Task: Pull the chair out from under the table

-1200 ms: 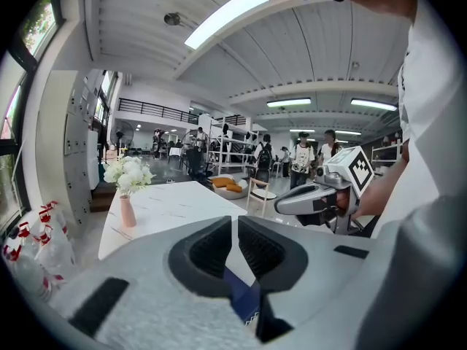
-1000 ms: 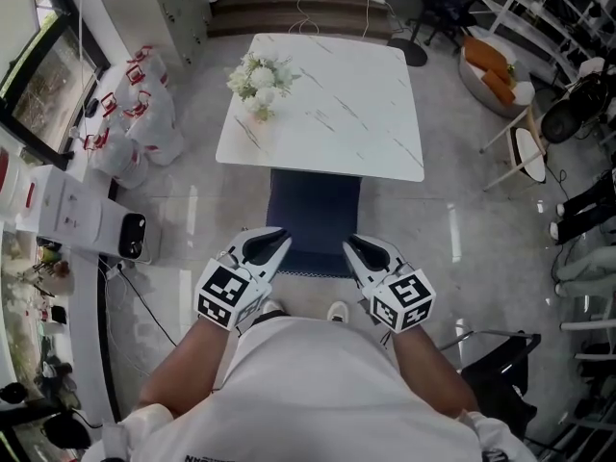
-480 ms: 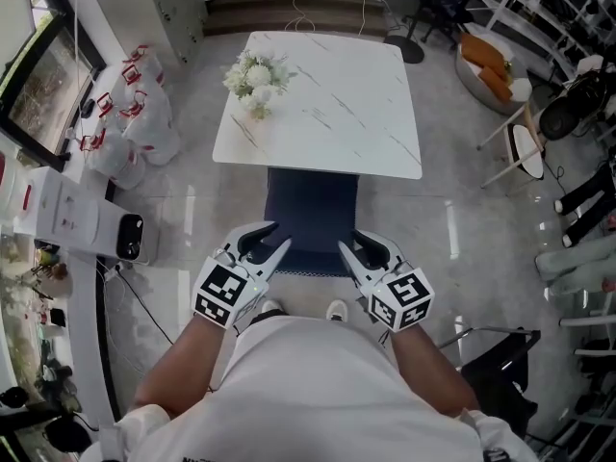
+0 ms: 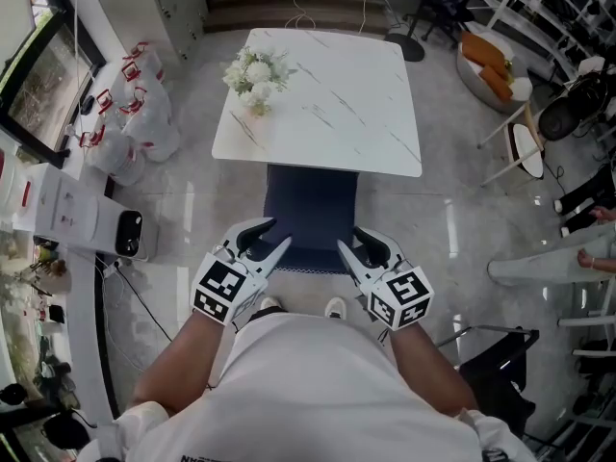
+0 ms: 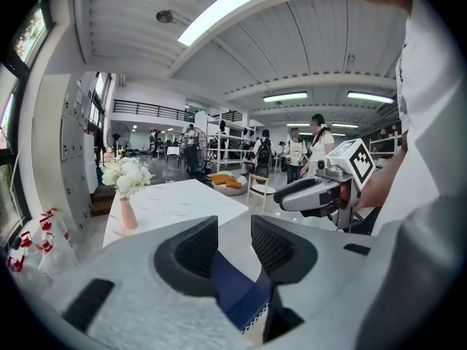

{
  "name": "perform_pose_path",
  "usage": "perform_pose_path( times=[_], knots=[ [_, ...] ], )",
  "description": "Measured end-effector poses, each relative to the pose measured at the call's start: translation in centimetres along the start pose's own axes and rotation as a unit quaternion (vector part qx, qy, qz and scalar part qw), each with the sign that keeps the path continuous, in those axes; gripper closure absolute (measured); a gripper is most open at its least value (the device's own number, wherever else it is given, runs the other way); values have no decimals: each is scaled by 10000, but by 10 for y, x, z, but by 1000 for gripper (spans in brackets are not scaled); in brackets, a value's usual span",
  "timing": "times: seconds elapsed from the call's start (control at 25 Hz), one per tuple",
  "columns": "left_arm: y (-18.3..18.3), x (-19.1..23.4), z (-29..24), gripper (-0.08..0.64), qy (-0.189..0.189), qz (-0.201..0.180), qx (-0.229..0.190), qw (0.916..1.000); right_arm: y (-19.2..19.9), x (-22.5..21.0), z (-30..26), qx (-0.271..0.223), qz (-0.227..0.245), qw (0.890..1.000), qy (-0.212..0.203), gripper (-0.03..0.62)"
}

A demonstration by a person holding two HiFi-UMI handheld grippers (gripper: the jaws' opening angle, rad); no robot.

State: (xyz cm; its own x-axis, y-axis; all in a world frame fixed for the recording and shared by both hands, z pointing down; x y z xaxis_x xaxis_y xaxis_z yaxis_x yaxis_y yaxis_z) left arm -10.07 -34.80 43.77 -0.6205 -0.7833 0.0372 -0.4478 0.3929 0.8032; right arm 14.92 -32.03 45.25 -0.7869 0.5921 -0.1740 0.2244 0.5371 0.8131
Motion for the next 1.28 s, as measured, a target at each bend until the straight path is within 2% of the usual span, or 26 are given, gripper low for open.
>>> perform_pose_path(
  times=[0.36, 0.52, 0.64, 0.72, 0.84, 0.92, 1.04, 1.12, 1.2, 1.28],
  knots=[
    [4, -2, -2, 411, 35, -43, 87, 9999, 4, -1, 3, 144, 70, 9999, 43, 447],
    [20, -5, -15, 413, 224, -158, 475, 9985, 16, -3, -3, 478, 259, 9985, 9, 449],
    [39, -10, -31, 413, 539, -381, 998, 9928, 32, -3, -13, 973, 607, 9934, -58, 451],
    [56, -14, -41, 413, 737, -658, 1435, 9847, 48, -2, -22, 1426, 939, 9853, -90, 454],
    [85, -21, -56, 413, 911, -1247, 2157, 9642, 72, 1, -35, 2099, 1418, 9672, -189, 454],
    [100, -24, -63, 410, 887, -1709, 2553, 9475, 83, 5, -43, 2523, 1914, 9484, -162, 453],
    [119, -26, -74, 408, 802, -2281, 3039, 9215, 100, 9, -55, 3065, 2738, 9116, -28, 442],
    [130, -26, -83, 403, 827, -2482, 3289, 9074, 109, 9, -66, 3318, 2947, 8961, -67, 431],
    [140, -26, -93, 402, 921, -2500, 3411, 9015, 117, 8, -76, 3493, 2976, 8884, -167, 414],
    [148, -24, -101, 391, 966, -2426, 3449, 9016, 124, 6, -86, 3672, 3047, 8786, -179, 408]
  ],
)
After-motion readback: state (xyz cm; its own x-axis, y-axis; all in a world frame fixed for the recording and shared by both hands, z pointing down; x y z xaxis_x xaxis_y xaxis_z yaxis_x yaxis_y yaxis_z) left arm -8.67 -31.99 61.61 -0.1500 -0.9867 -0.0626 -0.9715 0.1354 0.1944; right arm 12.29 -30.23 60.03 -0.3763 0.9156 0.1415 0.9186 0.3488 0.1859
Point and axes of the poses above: the fingertips, and each gripper's own axes: z backward along the fingers, x to its left, y out of its underside, the point moved 10 cm from there along z, backward along the fingers, and after that the axes turned 15 degrees about x, right-handed, at the moved point
